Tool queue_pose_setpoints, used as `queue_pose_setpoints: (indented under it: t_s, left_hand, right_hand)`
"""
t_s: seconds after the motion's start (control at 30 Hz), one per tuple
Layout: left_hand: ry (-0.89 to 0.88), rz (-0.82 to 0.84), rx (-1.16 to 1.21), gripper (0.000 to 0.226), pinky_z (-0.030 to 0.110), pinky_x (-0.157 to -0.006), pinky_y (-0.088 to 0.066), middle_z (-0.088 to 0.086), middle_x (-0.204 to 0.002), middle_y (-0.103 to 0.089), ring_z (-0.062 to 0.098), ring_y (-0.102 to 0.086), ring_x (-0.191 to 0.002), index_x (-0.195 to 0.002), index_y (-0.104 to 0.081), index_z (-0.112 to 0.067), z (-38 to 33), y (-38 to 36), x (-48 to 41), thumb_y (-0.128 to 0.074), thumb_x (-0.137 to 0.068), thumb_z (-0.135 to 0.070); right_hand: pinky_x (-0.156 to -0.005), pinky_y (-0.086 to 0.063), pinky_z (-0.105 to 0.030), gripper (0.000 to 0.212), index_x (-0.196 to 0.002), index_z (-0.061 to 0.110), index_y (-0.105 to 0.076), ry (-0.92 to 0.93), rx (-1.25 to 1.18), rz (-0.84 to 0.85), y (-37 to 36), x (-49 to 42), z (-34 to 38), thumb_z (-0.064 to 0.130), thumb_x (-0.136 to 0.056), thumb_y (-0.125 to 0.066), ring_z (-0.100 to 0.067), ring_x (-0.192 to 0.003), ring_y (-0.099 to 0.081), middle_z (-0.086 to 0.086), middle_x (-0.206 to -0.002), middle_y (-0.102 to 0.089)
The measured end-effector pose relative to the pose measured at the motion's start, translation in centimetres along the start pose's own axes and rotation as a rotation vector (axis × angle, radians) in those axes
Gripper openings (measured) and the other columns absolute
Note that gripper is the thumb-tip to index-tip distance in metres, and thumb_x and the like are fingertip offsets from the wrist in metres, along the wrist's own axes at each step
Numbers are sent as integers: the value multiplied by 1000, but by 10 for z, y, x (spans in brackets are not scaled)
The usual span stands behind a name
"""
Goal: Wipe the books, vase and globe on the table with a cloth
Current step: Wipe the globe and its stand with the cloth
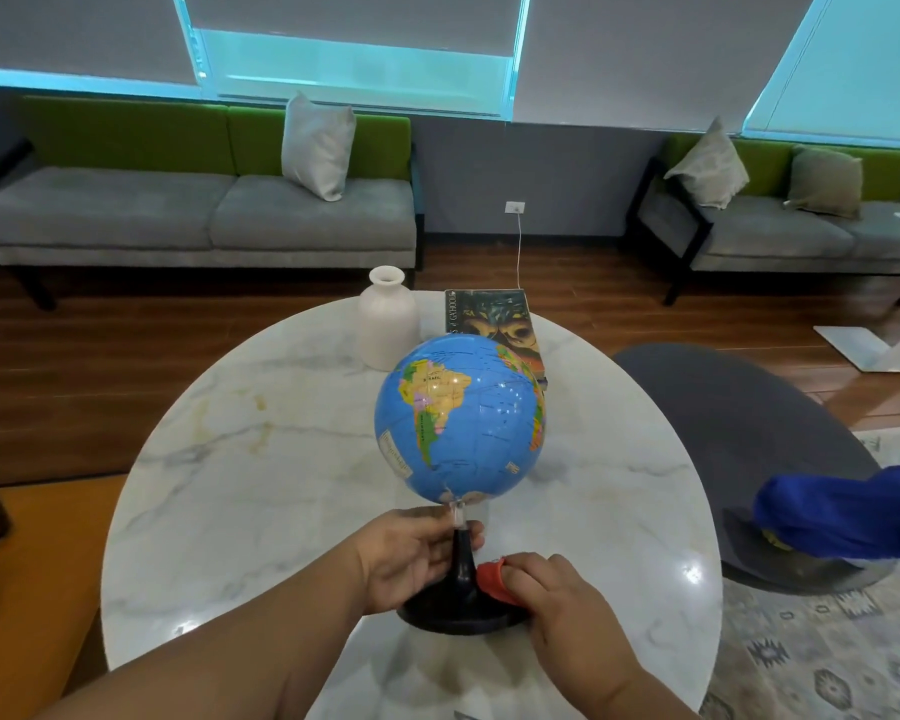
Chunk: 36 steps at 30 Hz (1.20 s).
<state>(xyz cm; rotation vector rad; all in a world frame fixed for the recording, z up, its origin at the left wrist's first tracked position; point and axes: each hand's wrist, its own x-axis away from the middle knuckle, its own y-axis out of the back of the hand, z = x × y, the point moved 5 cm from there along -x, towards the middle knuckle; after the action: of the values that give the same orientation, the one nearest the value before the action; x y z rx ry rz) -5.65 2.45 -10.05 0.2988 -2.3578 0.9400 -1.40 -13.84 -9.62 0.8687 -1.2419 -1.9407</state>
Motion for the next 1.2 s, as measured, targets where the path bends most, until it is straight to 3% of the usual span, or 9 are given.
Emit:
queue_pose_setpoints:
  t_s: [0.1, 0.47, 0.6, 0.73, 0.8, 0.9, 1.0, 1.07, 1.2]
  left_hand:
    - [28, 5, 55, 41, 39, -95, -50, 16, -101, -69, 28, -66, -101, -118, -58, 4, 3, 3, 1, -63, -80, -10]
    - [19, 16, 189, 19, 37, -77, -59, 15, -84, -66, 25, -71, -81, -93, -63, 3, -4, 11, 9, -63, -76, -5]
    - [17, 36, 221, 14, 36, -73, -60, 14, -80, -63, 25, -66, -77, -88, -61, 2, -6, 13, 12, -60, -79, -9]
    - [13, 45, 218, 15, 36, -70, -60, 15, -78, -58, 25, -61, -73, -89, -58, 4, -16, 13, 17, -56, -79, -7]
    - [8, 34, 208, 14, 38, -75, -59, 15, -76, -58, 24, -62, -69, -88, -58, 4, -21, 13, 20, -56, -80, -7]
    - [-6, 13, 212, 14, 37, -76, -58, 14, -76, -58, 24, -62, -69, -88, -59, 3, -29, 14, 21, -57, -80, -8]
    - [4, 25, 197, 14, 36, -72, -59, 15, -78, -57, 26, -58, -76, -86, -60, 2, -32, 8, 21, -59, -78, -9]
    - [19, 44, 203, 14, 38, -77, -57, 14, -77, -58, 25, -58, -74, -85, -60, 2, -32, 2, 23, -59, -77, -9]
    - [21, 71, 201, 13, 38, -81, -54, 14, -78, -59, 23, -60, -71, -87, -61, 2, -33, -8, 27, -59, -78, -8]
  right_hand:
    - [-51, -46, -17, 48, -110, 42, -59, 18, 19, 9, -1, 1, 0, 21, -70, -40, -9, -72, -53, 25, -109, -55]
    - [-56, -46, -15, 40, -111, 46, -55, 9, 3, 34, 7, -19, 9, 30, -76, -43, -7, -75, -50, 26, -107, -56]
    - [-58, -49, -20, 46, -115, 46, -54, 14, -12, 73, 6, -25, 13, 27, -76, -40, -11, -77, -53, 24, -108, -55]
    - [-78, -46, -21, 58, -124, 46, -49, 64, -109, 202, 18, -31, 14, 12, -78, -47, -12, -96, -53, 20, -115, -53]
    - [-70, -48, -18, 58, -116, 47, -53, 6, -252, 222, 37, -34, 8, 4, -78, -49, -5, -85, -60, 18, -106, -50]
    - [-56, -49, -22, 39, -99, 39, -59, -91, -305, 72, 75, -47, 4, 5, -83, -49, -5, -63, -59, 17, -96, -49]
    - [-69, -47, -21, 36, -112, 27, -63, 42, -217, -110, 107, -70, 29, 12, -82, -51, -7, -86, -56, 20, -106, -54]
    - [-73, -51, -27, 39, -118, 28, -63, 145, -162, -98, 115, -84, 49, 17, -82, -53, -9, -97, -56, 14, -114, -56]
    - [-70, -53, -37, 36, -115, 27, -63, 190, -44, -50, 111, -91, 63, 20, -82, -51, -17, -94, -54, 10, -108, -55]
